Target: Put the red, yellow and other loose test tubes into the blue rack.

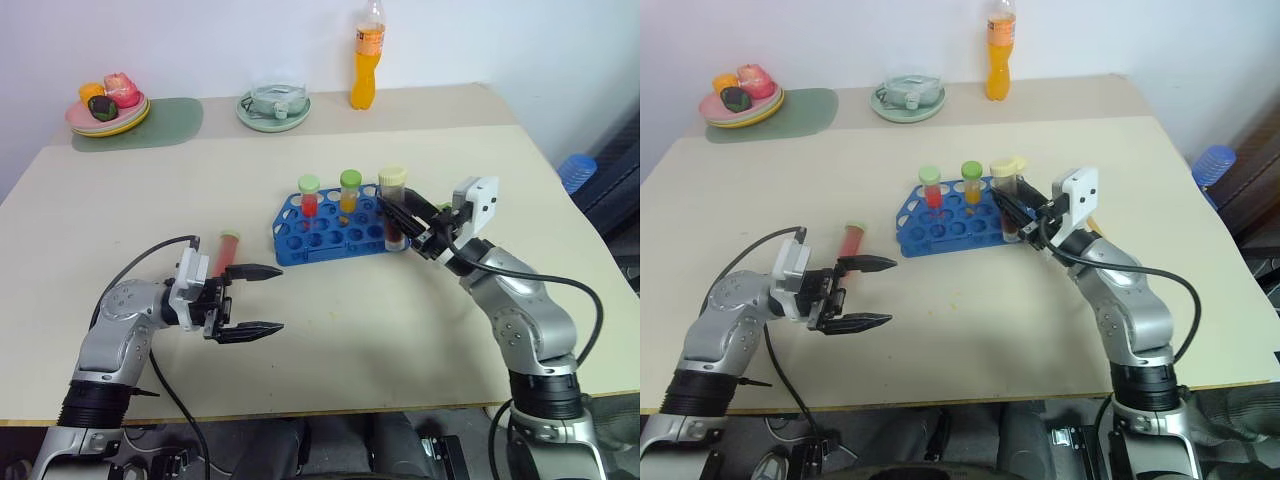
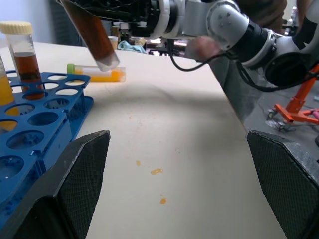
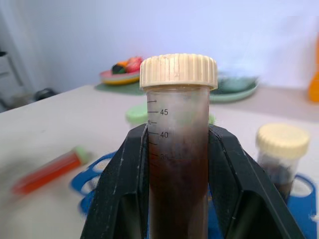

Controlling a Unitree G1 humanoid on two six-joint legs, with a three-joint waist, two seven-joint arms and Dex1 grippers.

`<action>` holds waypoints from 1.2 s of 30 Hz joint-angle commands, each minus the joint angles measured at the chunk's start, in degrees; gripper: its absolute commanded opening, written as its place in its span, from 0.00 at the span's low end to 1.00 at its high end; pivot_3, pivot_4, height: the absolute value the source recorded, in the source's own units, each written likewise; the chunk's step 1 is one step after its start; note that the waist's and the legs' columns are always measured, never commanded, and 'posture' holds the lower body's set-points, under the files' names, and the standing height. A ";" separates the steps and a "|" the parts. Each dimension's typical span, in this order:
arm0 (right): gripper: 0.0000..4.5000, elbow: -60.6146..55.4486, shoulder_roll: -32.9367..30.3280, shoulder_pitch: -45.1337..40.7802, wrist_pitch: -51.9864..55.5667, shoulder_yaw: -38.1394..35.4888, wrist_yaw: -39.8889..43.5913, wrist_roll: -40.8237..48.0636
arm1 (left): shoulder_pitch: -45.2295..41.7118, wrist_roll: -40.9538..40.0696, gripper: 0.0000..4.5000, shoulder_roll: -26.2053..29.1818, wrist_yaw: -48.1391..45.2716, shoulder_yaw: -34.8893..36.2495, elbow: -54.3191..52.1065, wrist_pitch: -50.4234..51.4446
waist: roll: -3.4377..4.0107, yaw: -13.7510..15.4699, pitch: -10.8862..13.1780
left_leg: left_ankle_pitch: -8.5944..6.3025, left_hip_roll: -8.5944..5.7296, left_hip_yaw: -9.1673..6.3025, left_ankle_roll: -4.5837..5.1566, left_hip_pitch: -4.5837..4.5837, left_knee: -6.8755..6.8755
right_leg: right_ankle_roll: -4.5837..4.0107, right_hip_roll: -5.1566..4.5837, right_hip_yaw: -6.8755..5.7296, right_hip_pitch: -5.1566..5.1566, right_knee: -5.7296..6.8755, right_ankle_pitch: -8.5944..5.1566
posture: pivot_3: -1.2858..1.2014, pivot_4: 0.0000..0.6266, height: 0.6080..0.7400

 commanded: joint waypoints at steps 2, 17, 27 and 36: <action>0.30 5.09 2.20 -2.03 -10.93 0.80 0.92 -5.08 | -0.73 -0.69 1.00 -0.44 1.83 1.14 -1.32 -0.29 | 0.00 0.01 0.00 | 0.00 0.00 0.00 0.00 0.00 0.00 | 0.00 0.00 0.00 0.00 0.00 0.00 | 0.52 0.24 1.00; 0.30 27.01 8.82 -6.10 -35.33 -0.61 -0.39 -11.79 | -1.53 3.85 1.00 -7.77 19.08 1.68 -0.96 -2.91 | 0.02 -1.23 -0.01 | 0.02 0.00 -0.01 -0.04 0.05 0.00 | 0.00 0.02 -0.01 0.00 0.08 0.00 | 0.52 0.24 1.00; 0.30 33.16 10.54 -8.21 -40.20 -0.58 -0.42 -12.32 | -0.13 4.45 1.00 -9.10 22.18 0.29 -2.94 -2.27 | 0.03 -1.32 -0.02 | 0.03 0.00 0.00 -0.06 0.06 -0.01 | -0.01 0.02 0.00 -0.03 0.13 0.00 | 0.52 0.24 1.00; 0.30 38.12 11.88 -8.22 -45.10 -1.12 -1.00 -12.68 | 0.27 3.83 1.00 -9.06 22.85 -0.43 -4.31 -0.76 | 0.05 -1.43 -0.03 | 0.03 0.00 0.00 -0.06 0.06 -0.01 | -0.01 0.02 0.01 -0.02 0.14 0.00 | 0.52 0.24 1.00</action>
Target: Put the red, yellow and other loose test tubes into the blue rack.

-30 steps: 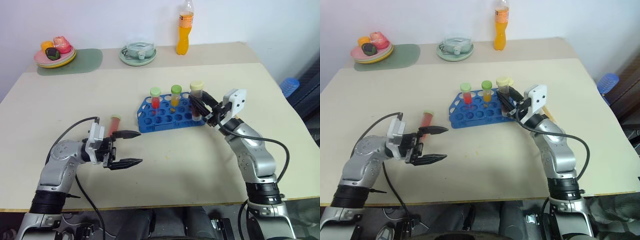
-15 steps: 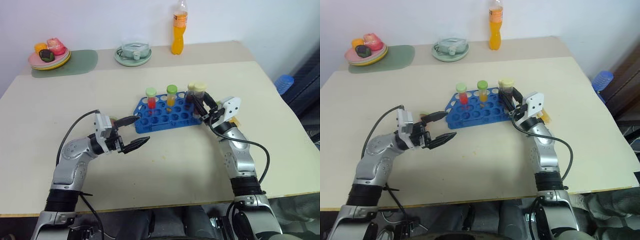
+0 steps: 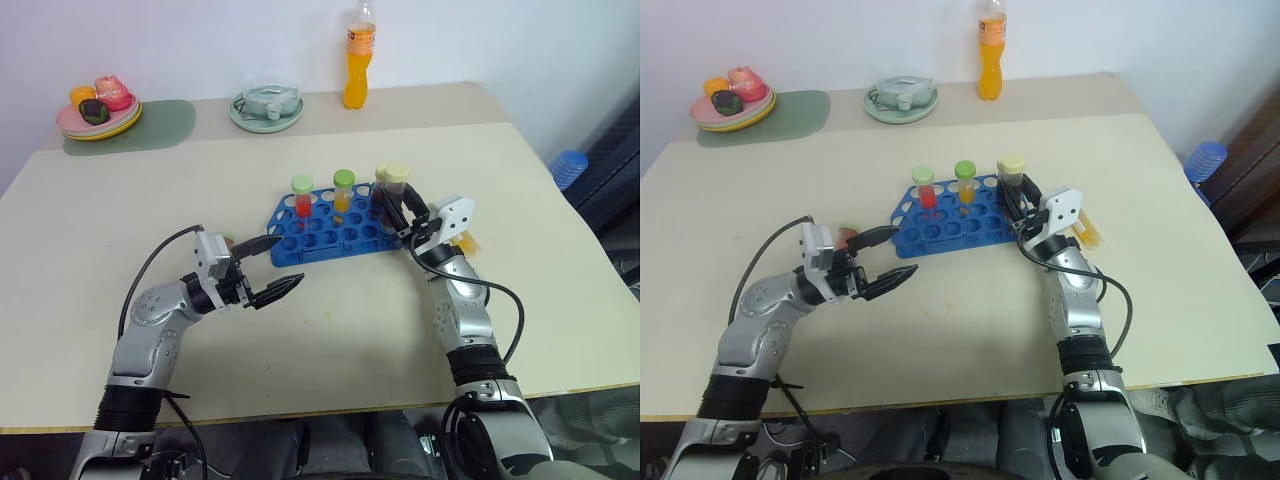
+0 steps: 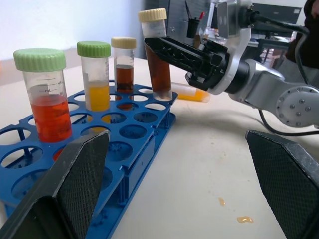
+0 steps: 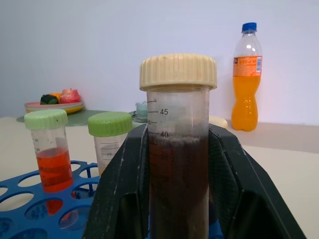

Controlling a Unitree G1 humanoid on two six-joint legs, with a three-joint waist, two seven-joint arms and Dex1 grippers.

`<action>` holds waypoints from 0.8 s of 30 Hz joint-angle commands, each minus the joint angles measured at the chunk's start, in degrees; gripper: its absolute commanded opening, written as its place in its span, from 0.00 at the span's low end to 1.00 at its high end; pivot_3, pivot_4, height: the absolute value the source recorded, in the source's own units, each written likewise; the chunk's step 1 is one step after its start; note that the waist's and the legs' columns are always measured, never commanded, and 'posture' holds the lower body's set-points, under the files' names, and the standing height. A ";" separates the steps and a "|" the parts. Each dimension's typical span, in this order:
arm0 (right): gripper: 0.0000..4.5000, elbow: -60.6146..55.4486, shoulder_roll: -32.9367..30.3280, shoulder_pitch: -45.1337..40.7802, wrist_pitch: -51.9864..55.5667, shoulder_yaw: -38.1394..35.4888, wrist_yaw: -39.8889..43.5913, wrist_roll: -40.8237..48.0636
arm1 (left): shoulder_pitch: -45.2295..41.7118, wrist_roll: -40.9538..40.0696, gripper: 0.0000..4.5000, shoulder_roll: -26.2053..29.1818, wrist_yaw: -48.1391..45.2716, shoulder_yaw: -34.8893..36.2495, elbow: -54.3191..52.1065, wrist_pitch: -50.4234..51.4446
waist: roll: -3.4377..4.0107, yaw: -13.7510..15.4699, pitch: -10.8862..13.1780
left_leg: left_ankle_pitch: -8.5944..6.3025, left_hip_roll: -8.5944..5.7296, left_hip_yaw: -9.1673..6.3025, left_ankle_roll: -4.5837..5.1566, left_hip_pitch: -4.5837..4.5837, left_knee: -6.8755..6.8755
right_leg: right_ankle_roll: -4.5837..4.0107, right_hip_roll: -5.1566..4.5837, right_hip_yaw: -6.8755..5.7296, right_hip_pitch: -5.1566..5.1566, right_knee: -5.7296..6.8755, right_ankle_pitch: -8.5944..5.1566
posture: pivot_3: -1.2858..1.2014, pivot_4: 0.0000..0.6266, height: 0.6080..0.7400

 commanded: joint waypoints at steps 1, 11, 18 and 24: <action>0.30 0.96 0.60 -0.79 -2.98 -0.90 -0.34 -0.07 | 0.04 -0.60 1.00 0.17 0.05 0.03 -2.21 0.23 | 0.01 0.00 -0.01 | 0.00 0.00 0.00 0.00 0.01 0.00 | 0.00 0.00 0.00 0.00 0.00 0.00 | 0.52 0.24 1.00; 0.30 5.94 2.13 -1.11 -8.93 -2.11 -0.55 0.66 | -0.50 -0.75 1.00 0.31 0.35 -0.11 -2.76 1.12 | 0.01 0.06 -0.01 | 0.00 0.00 0.00 0.00 0.03 0.01 | 0.00 0.00 0.00 0.03 0.01 0.00 | 0.52 0.24 1.00; 0.63 5.48 0.67 -0.27 -11.16 -2.09 -3.02 -2.36 | -0.52 -0.91 1.00 0.20 0.18 -0.16 -3.19 1.72 | 0.03 -0.09 -0.02 | 0.00 0.00 0.00 -0.01 0.03 0.01 | 0.00 0.01 0.00 0.01 0.03 0.00 | 0.52 0.24 1.00; 0.63 -1.40 -2.93 2.87 -8.12 -1.71 -2.28 -2.97 | -0.49 -0.97 1.00 -0.36 -0.02 -0.88 -3.54 1.97 | 0.04 0.13 -0.02 | 0.00 -0.01 0.00 -0.01 0.02 0.02 | 0.00 0.00 0.00 0.01 0.04 0.00 | 0.52 0.24 1.00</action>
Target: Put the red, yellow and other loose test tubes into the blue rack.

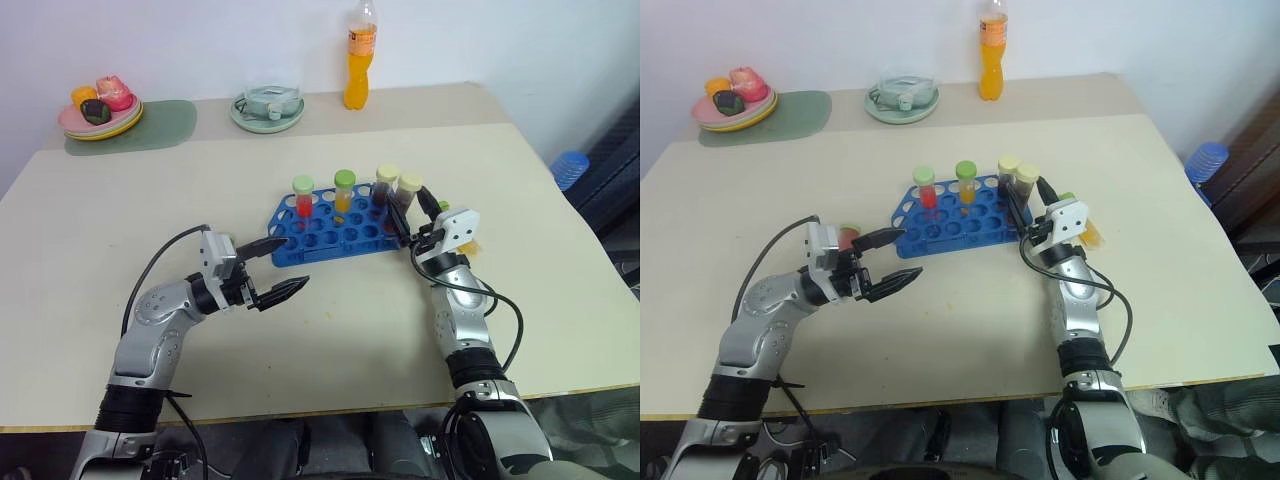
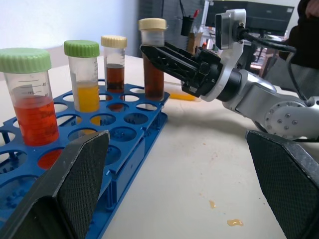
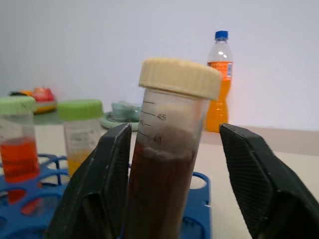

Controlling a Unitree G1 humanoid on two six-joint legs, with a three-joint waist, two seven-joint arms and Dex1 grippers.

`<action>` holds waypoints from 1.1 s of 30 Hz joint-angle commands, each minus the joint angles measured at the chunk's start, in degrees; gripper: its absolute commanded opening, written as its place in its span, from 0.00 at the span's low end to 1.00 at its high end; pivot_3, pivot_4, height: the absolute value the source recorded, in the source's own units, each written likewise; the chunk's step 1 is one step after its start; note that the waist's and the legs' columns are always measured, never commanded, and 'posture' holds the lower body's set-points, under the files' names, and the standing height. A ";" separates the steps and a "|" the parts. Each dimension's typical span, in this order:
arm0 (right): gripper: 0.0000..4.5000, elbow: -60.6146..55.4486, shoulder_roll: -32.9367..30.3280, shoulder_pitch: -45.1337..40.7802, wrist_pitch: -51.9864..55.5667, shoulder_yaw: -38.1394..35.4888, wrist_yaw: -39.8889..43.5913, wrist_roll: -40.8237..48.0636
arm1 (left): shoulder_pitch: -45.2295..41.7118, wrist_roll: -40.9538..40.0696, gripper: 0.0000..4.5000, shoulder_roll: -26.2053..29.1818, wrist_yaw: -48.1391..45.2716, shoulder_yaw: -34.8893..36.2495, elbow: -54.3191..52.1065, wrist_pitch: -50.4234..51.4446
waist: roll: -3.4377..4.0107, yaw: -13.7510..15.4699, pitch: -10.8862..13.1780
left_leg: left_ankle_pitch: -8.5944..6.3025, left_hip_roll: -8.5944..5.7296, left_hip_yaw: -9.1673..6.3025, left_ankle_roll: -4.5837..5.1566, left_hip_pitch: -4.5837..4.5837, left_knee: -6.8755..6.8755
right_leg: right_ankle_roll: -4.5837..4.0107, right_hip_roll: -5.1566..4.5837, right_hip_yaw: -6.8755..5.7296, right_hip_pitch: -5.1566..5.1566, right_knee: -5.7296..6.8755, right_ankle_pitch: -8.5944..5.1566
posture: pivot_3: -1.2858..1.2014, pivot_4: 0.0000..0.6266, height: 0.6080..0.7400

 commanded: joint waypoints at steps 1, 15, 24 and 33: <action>0.63 -7.66 -2.52 1.99 2.05 0.11 1.18 0.58 | -0.37 -0.91 1.00 -0.45 -0.16 -0.37 -2.37 -0.11 | 0.00 0.05 0.00 | 0.00 0.00 0.00 0.00 0.00 0.01 | 0.00 0.00 0.00 0.00 0.00 0.00 | 0.52 0.24 1.00; 0.63 -32.37 -9.13 10.44 25.43 2.14 5.69 7.81 | -1.05 -0.75 1.00 -1.99 -1.51 -1.91 -0.68 -0.54 | 0.02 0.27 -0.02 | 0.00 0.00 0.01 0.00 -0.01 0.01 | 0.00 -0.01 0.03 0.00 0.01 0.00 | 0.52 0.24 1.00; 0.63 -48.21 -29.42 12.68 61.87 -5.39 6.21 18.66 | -1.66 -0.07 1.00 -1.81 -3.34 -2.89 0.73 -1.21 | 0.05 1.66 -0.02 | -0.01 -0.01 0.04 0.02 -0.03 0.06 | 0.00 -0.05 0.06 0.05 -0.04 0.00 | 0.52 0.24 1.00; 0.63 -32.34 -40.35 -9.39 85.46 4.08 7.68 15.34 | -3.84 1.71 1.00 -1.29 -7.82 -5.36 3.48 -2.20 | 0.04 1.57 -0.02 | -0.01 0.02 0.11 0.03 -0.07 0.05 | 0.00 -0.09 0.04 0.03 -0.10 0.00 | 0.52 0.24 1.00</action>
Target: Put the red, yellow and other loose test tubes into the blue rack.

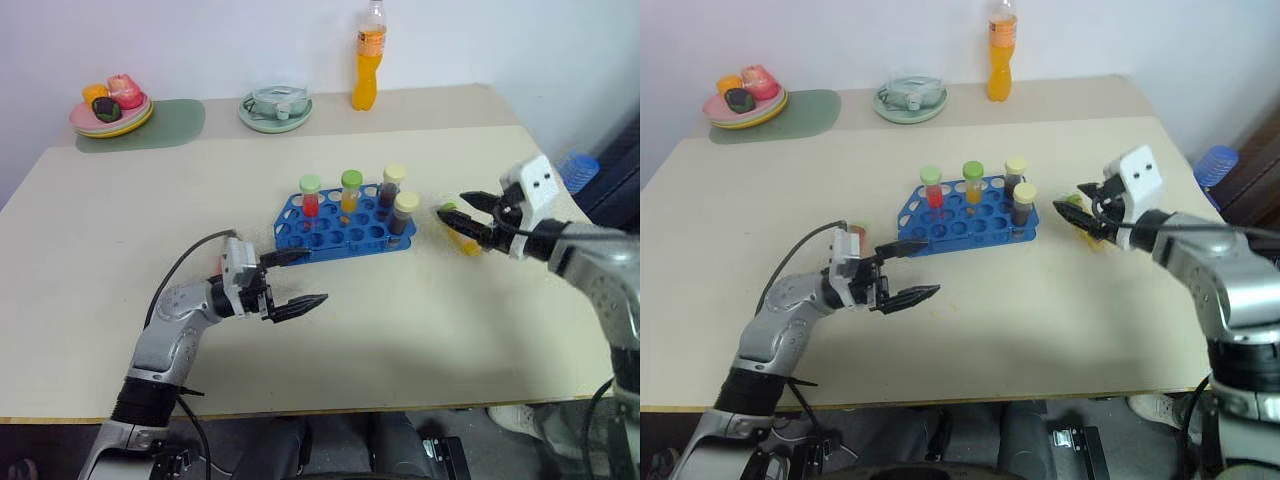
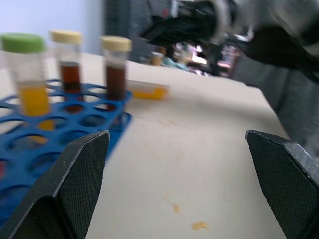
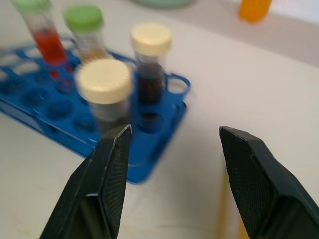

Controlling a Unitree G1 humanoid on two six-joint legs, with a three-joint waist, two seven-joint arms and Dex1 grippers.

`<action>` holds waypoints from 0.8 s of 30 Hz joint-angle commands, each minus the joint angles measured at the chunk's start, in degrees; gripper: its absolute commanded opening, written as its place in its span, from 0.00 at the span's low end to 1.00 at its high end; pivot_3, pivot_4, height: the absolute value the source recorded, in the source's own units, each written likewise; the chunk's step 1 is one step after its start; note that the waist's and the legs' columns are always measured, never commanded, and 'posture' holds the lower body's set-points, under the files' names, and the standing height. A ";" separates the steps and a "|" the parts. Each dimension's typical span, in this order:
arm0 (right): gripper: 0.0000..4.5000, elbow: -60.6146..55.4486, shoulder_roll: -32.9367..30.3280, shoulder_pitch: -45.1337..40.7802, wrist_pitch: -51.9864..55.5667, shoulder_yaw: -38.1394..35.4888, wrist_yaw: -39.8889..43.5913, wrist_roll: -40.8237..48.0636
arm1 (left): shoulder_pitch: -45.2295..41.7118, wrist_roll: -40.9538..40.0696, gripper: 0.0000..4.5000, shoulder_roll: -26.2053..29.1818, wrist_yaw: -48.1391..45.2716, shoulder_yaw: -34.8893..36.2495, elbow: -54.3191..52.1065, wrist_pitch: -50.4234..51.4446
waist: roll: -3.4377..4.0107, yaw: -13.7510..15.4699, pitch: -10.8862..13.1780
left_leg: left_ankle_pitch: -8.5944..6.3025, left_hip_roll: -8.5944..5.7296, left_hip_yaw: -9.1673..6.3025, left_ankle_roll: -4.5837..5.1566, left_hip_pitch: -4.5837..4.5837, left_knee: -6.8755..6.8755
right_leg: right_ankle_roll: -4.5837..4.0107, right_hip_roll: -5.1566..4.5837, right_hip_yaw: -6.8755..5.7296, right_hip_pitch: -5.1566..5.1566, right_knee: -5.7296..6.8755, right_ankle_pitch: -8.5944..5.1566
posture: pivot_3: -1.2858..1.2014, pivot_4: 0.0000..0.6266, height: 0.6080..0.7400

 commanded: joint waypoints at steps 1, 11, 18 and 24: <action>0.63 7.49 -0.85 -8.48 8.56 5.80 0.27 -3.30 | -1.78 0.40 1.00 0.10 -1.39 -0.50 0.58 -1.54 | 0.00 0.01 0.00 | 0.00 0.00 0.00 0.00 -0.01 0.01 | 0.00 -0.01 0.00 0.00 0.00 0.00 | 0.52 0.24 1.00; 0.63 40.74 3.12 -29.17 9.27 17.45 3.94 -15.92 | -3.05 1.02 1.00 -0.27 -2.96 -1.70 2.12 -1.92 | 0.00 -0.07 0.00 | -0.02 -0.02 0.02 0.03 -0.14 0.01 | 0.00 -0.03 -0.03 -0.09 -0.07 0.01 | 0.52 0.24 1.00; 0.63 56.59 6.28 -35.76 2.48 20.18 8.63 -22.99 | -2.50 0.98 1.00 -0.33 -2.70 -1.91 1.67 -1.75 | -0.01 -0.16 0.00 | -0.02 -0.02 0.03 0.03 -0.16 0.02 | 0.00 -0.02 -0.03 -0.12 -0.06 0.01 | 0.52 0.24 1.00; 0.63 62.73 9.21 -38.31 0.83 22.49 14.17 -27.51 | -2.04 0.94 1.00 -0.20 -2.43 -1.71 1.42 -1.72 | 0.00 -0.41 0.00 | -0.01 -0.02 0.02 0.03 -0.17 0.02 | 0.00 -0.02 -0.03 -0.15 -0.03 0.01 | 0.52 0.24 1.00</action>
